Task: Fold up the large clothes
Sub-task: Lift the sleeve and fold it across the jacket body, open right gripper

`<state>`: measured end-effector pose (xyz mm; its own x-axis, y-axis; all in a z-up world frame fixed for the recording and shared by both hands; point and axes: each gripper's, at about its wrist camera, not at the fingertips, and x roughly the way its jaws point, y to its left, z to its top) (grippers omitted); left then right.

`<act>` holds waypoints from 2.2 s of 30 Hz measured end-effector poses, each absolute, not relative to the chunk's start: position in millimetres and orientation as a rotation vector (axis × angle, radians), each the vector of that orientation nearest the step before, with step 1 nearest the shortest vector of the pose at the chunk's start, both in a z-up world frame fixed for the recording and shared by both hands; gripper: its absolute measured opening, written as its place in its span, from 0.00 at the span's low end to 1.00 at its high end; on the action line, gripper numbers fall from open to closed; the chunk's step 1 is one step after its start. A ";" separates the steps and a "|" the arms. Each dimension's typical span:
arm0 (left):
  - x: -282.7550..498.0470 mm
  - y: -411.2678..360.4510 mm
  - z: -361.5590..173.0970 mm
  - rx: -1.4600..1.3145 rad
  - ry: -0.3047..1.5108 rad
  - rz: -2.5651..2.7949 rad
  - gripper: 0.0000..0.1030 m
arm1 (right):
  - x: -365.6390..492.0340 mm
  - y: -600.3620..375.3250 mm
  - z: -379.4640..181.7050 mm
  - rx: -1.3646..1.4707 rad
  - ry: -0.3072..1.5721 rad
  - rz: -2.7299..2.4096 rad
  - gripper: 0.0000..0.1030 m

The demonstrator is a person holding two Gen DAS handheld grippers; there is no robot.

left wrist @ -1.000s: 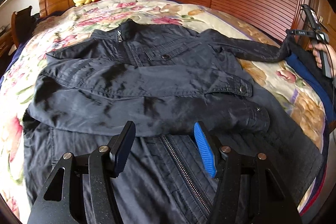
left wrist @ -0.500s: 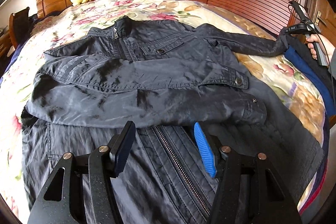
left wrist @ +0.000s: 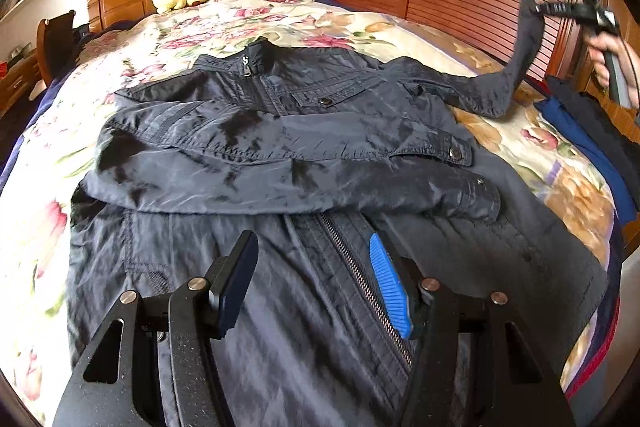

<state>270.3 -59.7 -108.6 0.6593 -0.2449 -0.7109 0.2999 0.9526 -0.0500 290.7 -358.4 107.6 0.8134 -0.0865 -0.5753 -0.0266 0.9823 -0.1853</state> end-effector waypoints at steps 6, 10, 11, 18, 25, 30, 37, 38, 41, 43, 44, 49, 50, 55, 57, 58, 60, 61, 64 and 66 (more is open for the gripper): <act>254.2 -43.8 -101.1 0.071 0.782 -0.291 0.58 | 256.3 -260.9 122.3 -0.260 0.549 0.209 0.06; 247.3 -31.7 -98.5 0.067 0.781 -0.274 0.58 | 239.9 -217.0 110.8 -0.295 0.555 0.319 0.06; 245.3 -28.0 -97.6 0.065 0.779 -0.268 0.58 | 239.2 -210.8 106.9 -0.301 0.559 0.331 0.06; 232.9 -5.4 -92.4 0.057 0.768 -0.241 0.58 | 246.0 -193.8 97.9 -0.273 0.590 0.397 0.06; 221.4 21.1 -88.7 0.044 0.758 -0.197 0.57 | 257.2 -167.7 104.9 -0.227 0.550 0.493 0.06; 216.7 39.5 -88.9 0.030 0.754 -0.165 0.58 | 253.2 -144.2 101.0 -0.220 0.531 0.583 0.06; 213.9 58.3 -93.7 0.013 0.760 -0.134 0.58 | 252.0 -147.3 81.0 -0.216 0.577 0.662 0.10; 214.4 60.0 -94.6 0.009 0.761 -0.131 0.58 | 251.9 -149.1 79.8 -0.219 0.584 0.655 0.11; 215.8 61.9 -95.8 0.001 0.762 -0.130 0.58 | 250.6 -160.6 78.3 -0.222 0.586 0.638 0.40; 216.7 60.8 -95.8 -0.001 0.760 -0.133 0.58 | 250.1 -173.0 77.4 -0.224 0.581 0.633 0.60; 216.8 58.9 -95.5 0.000 0.760 -0.136 0.58 | 249.8 -178.6 76.6 -0.227 0.579 0.625 0.60; 223.4 48.6 -93.8 -0.010 0.753 -0.170 0.58 | 246.3 -228.9 52.3 -0.225 0.597 0.548 0.61; 225.5 46.6 -94.0 -0.011 0.755 -0.176 0.58 | 245.5 -241.7 41.9 -0.233 0.604 0.524 0.61; 242.9 29.3 -94.3 -0.014 0.769 -0.209 0.58 | 247.4 -291.8 -18.7 -0.237 0.688 0.411 0.61; 249.4 23.3 -94.5 -0.011 0.771 -0.214 0.58 | 249.3 -306.8 -42.2 -0.239 0.717 0.368 0.61; 253.7 19.4 -94.5 -0.010 0.775 -0.219 0.58 | 251.2 -313.9 -52.3 -0.239 0.728 0.350 0.61; 262.9 11.9 -95.4 -0.010 0.785 -0.230 0.58 | 254.5 -324.6 -72.1 -0.226 0.758 0.324 0.61; 269.1 6.6 -95.9 -0.004 0.789 -0.232 0.58 | 257.6 -329.1 -79.6 -0.218 0.769 0.317 0.61; 282.8 -2.2 -97.1 0.006 0.799 -0.234 0.58 | 264.9 -334.8 -96.1 -0.181 0.791 0.310 0.61; 295.6 -8.1 -98.9 0.011 0.810 -0.235 0.58 | 268.4 -335.2 -104.1 -0.175 0.796 0.304 0.61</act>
<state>295.6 -8.1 -98.9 0.6651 -0.2045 -0.7182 0.2126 0.9738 -0.0805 268.4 -335.2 -104.1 0.6590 0.2016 -0.7246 -0.3325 0.9422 -0.0402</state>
